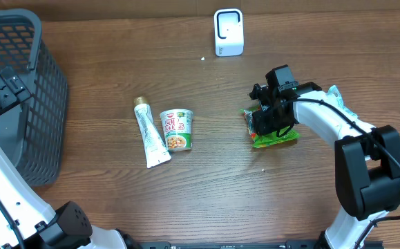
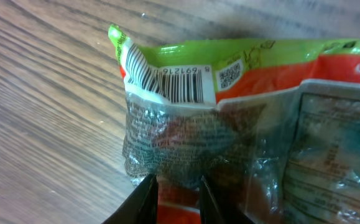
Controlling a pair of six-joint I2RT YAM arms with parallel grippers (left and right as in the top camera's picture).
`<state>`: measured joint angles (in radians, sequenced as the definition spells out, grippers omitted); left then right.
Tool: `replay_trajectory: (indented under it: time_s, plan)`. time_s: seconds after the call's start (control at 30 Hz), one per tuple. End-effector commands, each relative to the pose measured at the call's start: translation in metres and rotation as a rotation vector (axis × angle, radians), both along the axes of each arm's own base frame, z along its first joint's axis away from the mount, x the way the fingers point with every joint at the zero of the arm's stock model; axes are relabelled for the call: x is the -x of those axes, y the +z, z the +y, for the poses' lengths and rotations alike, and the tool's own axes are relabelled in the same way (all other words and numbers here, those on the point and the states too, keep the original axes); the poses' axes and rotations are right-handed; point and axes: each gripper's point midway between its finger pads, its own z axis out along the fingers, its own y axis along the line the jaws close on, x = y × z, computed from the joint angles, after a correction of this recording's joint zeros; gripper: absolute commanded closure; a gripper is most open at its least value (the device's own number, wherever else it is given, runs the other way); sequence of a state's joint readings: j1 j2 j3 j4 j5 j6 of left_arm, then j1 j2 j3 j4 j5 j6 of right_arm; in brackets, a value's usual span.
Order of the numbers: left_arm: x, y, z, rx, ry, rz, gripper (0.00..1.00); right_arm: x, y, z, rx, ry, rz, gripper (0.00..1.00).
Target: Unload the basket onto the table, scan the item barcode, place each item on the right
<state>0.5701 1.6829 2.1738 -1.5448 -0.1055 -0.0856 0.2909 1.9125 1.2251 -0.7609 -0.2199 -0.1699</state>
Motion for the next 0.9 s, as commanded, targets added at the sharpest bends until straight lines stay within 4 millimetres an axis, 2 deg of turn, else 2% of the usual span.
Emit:
replay_trajectory:
  time_s: [0.0, 0.03, 0.07, 0.1, 0.17, 0.23, 0.3, 0.43, 0.47, 0.53, 0.57, 0.63, 0.73, 0.8, 0.83, 0.87]
  plan:
    - [0.000, 0.008, -0.001, -0.013, -0.002, -0.023, 0.00, -0.037, -0.005, -0.015, 0.129, 0.087, -0.166, 0.75]
    - [0.001, 0.008, -0.001, -0.013, -0.002, -0.023, 0.00, -0.042, -0.004, -0.015, 0.130, 0.084, -0.189, 0.75]
    - [0.001, 0.008, -0.001, -0.013, -0.002, -0.023, 0.00, -0.057, 0.002, -0.011, 0.117, 0.077, -0.255, 0.76]
    - [0.000, 0.008, -0.001, -0.013, -0.002, -0.023, 0.00, -0.065, 0.005, -0.006, 0.094, 0.078, -0.288, 0.80]
    - [0.000, 0.008, -0.001, -0.013, -0.003, -0.023, 0.00, -0.074, 0.013, 0.009, 0.030, 0.097, -0.339, 0.85]
    - [0.001, 0.008, -0.001, -0.013, -0.002, -0.023, 0.00, -0.072, 0.014, 0.022, -0.001, 0.160, -0.353, 0.87]
    - [0.001, 0.008, -0.001, -0.013, -0.002, -0.023, 0.00, -0.061, 0.007, 0.030, 0.004, 0.197, -0.320, 0.88]
    - [0.000, 0.008, -0.001, -0.013, -0.002, -0.023, 0.00, -0.015, -0.013, 0.032, 0.027, 0.261, -0.139, 0.91]
    - [0.001, 0.008, -0.001, -0.013, -0.002, -0.023, 0.00, 0.000, -0.015, 0.030, 0.023, 0.269, -0.075, 0.88]
    - [0.000, 0.008, -0.001, -0.013, -0.003, -0.023, 0.00, 0.023, -0.018, 0.025, 0.029, 0.272, 0.023, 0.77]
    - [0.000, 0.008, -0.001, -0.013, -0.003, -0.023, 0.00, 0.035, -0.012, 0.020, 0.042, 0.269, 0.083, 0.67]
    - [0.000, 0.008, -0.001, -0.013, -0.002, -0.023, 0.00, 0.036, 0.003, 0.019, 0.042, 0.236, 0.103, 0.64]
    - [0.000, 0.008, -0.001, -0.013, -0.003, -0.023, 0.00, 0.007, 0.064, 0.017, 0.004, 0.039, 0.045, 0.65]
    - [0.001, 0.008, -0.001, -0.013, -0.002, -0.023, 0.00, -0.007, 0.102, 0.000, -0.034, -0.193, 0.045, 0.63]
    - [0.000, 0.008, -0.001, -0.013, -0.002, -0.023, 0.00, -0.009, 0.110, -0.008, -0.053, -0.256, 0.055, 0.62]
    - [0.001, 0.008, -0.001, -0.013, -0.002, -0.023, 0.00, -0.010, 0.119, -0.019, -0.088, -0.334, 0.075, 0.56]
